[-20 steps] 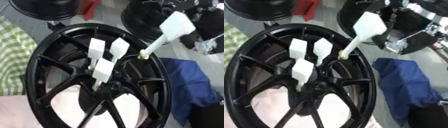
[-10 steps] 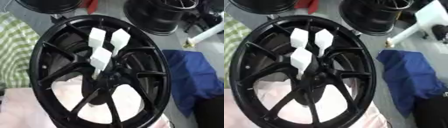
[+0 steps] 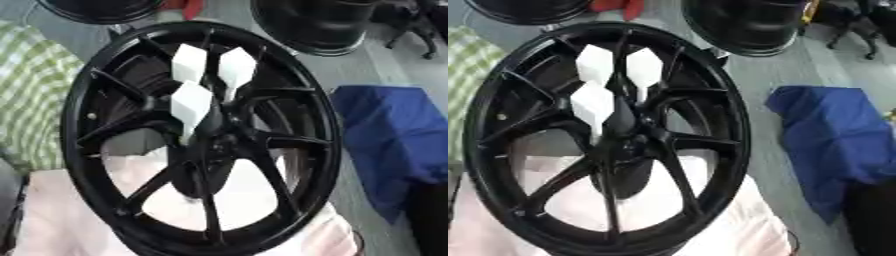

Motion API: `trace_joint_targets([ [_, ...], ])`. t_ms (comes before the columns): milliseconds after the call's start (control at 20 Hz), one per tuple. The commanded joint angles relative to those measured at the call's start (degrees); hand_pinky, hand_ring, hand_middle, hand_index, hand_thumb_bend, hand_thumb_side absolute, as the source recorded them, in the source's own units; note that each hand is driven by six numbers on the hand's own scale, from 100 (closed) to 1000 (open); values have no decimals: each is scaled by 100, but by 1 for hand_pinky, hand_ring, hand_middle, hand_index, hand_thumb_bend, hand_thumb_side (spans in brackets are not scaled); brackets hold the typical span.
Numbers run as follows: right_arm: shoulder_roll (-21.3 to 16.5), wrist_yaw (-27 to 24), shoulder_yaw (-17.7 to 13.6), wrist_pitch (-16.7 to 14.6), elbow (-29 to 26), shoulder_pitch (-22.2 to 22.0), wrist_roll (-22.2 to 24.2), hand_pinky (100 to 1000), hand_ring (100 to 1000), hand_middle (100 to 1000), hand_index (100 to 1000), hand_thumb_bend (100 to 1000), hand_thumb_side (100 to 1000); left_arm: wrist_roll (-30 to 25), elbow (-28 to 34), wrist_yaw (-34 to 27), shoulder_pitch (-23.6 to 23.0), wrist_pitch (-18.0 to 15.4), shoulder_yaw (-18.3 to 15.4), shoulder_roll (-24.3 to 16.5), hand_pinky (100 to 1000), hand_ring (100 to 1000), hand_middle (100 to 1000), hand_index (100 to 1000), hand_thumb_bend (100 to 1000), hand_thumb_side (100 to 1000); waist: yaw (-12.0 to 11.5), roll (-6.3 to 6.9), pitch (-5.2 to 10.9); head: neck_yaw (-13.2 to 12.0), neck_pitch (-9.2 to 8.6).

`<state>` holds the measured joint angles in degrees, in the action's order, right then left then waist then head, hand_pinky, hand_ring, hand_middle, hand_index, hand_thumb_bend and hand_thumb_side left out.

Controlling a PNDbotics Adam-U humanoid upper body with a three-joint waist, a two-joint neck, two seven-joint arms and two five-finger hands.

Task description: Pull the pin out of the wheel hub.

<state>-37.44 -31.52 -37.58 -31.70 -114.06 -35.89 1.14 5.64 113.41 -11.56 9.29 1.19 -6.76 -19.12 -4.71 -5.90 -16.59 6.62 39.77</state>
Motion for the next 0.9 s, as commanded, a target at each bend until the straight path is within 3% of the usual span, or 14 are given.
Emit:
trace_joint_targets([
  [50, 433, 821, -38, -114, -53, -40, -153, 786, 767, 603, 736, 352, 100, 44, 118, 3, -3, -14, -71, -14, 902, 625, 563, 803, 166, 637, 23, 64, 101, -59, 30],
  [100, 588, 1117, 29, -146, -53, -24, -131, 803, 803, 698, 790, 408, 100, 54, 118, 3, -7, -19, -78, -3, 902, 625, 564, 803, 167, 635, 33, 96, 104, -77, 31],
  [150, 754, 1464, 109, -161, -53, 3, -90, 817, 832, 768, 833, 406, 100, 64, 118, 1, -6, -25, -83, 9, 902, 625, 564, 803, 168, 634, 43, 129, 107, -98, 26],
  [200, 886, 1770, 185, -169, -53, 32, -79, 833, 867, 824, 862, 418, 153, 71, 118, -2, -6, -28, -86, 21, 902, 625, 563, 803, 168, 634, 49, 157, 108, -118, 22],
  [300, 1166, 2373, 350, -115, -53, 105, -151, 846, 892, 852, 869, 437, 248, 85, 118, -13, 0, -33, -89, 47, 901, 625, 563, 803, 168, 633, 57, 220, 109, -175, 24],
  [450, 1477, 2974, 599, 2, -53, 250, -388, 848, 893, 842, 863, 445, 289, 93, 118, -29, 19, -43, -85, 65, 901, 625, 563, 803, 170, 631, 39, 280, 110, -217, 27],
  [600, 1590, 3203, 781, -45, -53, 357, -552, 845, 890, 843, 864, 445, 294, 98, 118, -36, 32, -58, -86, 63, 901, 625, 563, 803, 171, 628, 18, 312, 122, -233, 28],
  [650, 1587, 3222, 833, -105, -53, 387, -587, 843, 885, 833, 858, 441, 277, 100, 118, -39, 36, -62, -86, 60, 901, 625, 563, 803, 171, 628, 14, 319, 130, -239, 33],
  [700, 1577, 3219, 885, -189, -53, 412, -612, 840, 877, 823, 854, 416, 140, 101, 118, -43, 39, -65, -85, 56, 900, 624, 563, 802, 171, 627, 11, 325, 137, -244, 36],
  [750, 1558, 3172, 972, -356, -53, 454, -619, 835, 866, 811, 850, 391, 100, 101, 118, -47, 44, -66, -81, 52, 900, 624, 563, 802, 171, 626, 9, 331, 144, -248, 40],
  [800, 1544, 3109, 1059, -528, -53, 481, -596, 830, 850, 790, 841, 416, 100, 101, 118, -52, 48, -66, -78, 47, 900, 624, 563, 803, 171, 626, 11, 335, 149, -253, 46],
  [900, 1505, 2949, 1261, -868, -53, 556, -564, 818, 820, 747, 819, 290, 239, 94, 118, -61, 71, -70, -64, 24, 900, 624, 563, 802, 171, 622, 21, 342, 158, -261, 63],
])
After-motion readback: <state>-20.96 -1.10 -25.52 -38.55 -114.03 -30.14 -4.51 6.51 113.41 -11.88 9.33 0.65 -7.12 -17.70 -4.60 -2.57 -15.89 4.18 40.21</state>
